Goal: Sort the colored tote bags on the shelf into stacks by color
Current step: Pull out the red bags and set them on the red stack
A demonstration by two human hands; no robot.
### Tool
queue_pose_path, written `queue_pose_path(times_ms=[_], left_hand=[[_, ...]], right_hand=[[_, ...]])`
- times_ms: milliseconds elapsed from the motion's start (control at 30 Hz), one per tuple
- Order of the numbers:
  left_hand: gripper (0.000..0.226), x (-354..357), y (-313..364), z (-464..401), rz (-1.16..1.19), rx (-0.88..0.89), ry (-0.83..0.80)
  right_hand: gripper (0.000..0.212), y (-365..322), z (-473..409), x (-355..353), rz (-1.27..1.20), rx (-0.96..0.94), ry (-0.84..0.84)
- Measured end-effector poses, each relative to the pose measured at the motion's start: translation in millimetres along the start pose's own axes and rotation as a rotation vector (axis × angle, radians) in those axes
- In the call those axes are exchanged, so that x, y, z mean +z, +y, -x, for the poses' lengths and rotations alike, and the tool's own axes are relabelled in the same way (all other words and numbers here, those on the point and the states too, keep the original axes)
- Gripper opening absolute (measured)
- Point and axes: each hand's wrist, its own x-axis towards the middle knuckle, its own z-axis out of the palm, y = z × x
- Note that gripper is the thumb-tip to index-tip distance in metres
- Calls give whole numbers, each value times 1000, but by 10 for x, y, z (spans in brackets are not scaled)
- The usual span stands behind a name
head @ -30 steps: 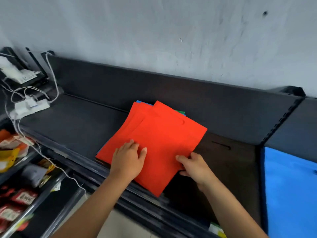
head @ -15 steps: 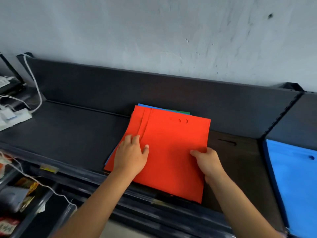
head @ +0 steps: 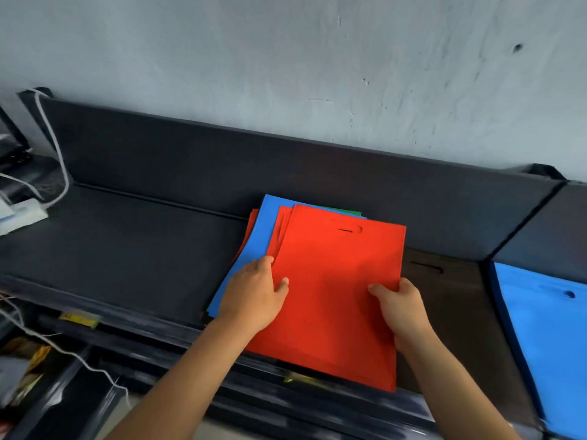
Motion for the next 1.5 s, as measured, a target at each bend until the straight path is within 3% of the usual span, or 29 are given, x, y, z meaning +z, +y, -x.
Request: queue_pose_path(times_ms=[233, 333, 600, 733, 800, 900, 1067, 1300, 1500], left_hand=[[63, -72, -109, -6, -2, 37, -30], [67, -80, -115, -4, -5, 58, -52], [49, -182, -114, -1, 341, 51, -29], [54, -198, -77, -61, 623, -89, 35], [60, -242, -11, -54, 695, -186, -26], [38, -241, 109, -22, 624, -135, -186], [11, -120, 581, 112, 669, -12, -247], [16, 378, 1652, 425, 657, 77, -350], [19, 922, 2838, 958, 663, 159, -456]], right_hand=[[13, 7, 17, 39, -7, -38, 17], [30, 40, 53, 119, -55, 16, -51], [54, -9, 280, 117, -172, -81, -72], [64, -16, 435, 34, -216, -132, -119], [66, -25, 505, -27, -258, -132, -127], [69, -29, 588, -198, -293, -128, -136], [69, 65, 690, -740, -293, -111, -78], [37, 454, 859, -1861, -312, -58, 116], [36, 939, 1174, -3137, -260, -40, 249]])
